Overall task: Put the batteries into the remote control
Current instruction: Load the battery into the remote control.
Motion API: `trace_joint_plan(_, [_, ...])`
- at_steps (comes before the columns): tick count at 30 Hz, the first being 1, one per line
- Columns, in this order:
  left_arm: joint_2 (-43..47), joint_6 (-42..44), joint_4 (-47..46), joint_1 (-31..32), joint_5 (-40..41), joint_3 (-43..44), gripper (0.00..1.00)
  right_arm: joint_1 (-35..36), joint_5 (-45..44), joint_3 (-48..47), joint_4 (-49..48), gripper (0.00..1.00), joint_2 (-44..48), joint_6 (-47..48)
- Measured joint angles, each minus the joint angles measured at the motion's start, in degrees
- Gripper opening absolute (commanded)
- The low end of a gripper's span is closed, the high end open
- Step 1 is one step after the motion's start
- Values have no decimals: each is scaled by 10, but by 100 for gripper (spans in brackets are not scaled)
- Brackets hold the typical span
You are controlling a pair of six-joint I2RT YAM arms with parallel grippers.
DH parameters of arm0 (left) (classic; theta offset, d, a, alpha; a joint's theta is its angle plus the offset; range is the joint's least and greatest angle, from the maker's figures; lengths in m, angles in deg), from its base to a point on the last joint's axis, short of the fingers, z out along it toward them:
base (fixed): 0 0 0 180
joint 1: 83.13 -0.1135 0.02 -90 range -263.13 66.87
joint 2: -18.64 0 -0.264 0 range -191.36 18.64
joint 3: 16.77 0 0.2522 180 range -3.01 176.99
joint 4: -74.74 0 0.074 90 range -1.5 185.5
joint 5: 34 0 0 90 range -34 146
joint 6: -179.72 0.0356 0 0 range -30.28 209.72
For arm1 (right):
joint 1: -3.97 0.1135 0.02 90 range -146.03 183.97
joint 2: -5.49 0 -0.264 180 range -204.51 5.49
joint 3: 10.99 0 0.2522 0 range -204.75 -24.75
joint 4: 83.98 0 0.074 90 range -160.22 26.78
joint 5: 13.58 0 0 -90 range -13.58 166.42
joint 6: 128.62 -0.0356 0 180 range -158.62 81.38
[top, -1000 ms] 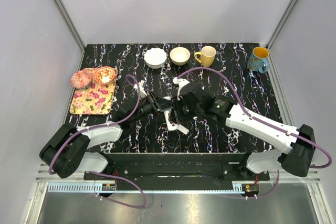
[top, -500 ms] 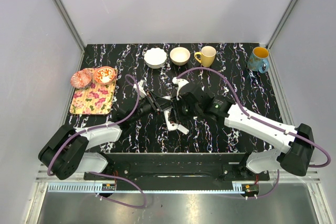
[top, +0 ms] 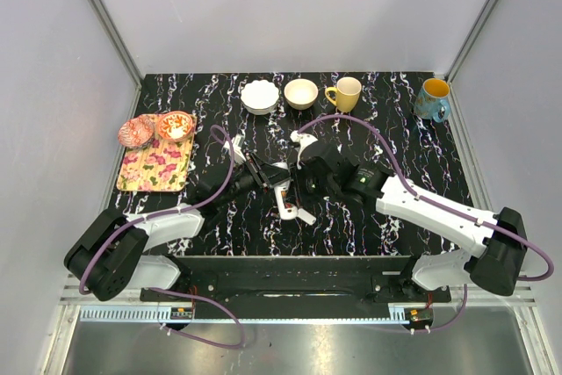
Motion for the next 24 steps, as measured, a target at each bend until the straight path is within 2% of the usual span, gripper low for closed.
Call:
trace_joint_plan(13, [0, -5, -12, 1, 1, -1, 0, 0, -8, -4, 14, 0, 16, -3])
trace_joint_plan(24, [-2, -6, -24, -5, 8, -1, 0, 2, 23, -23, 52, 0, 21, -5])
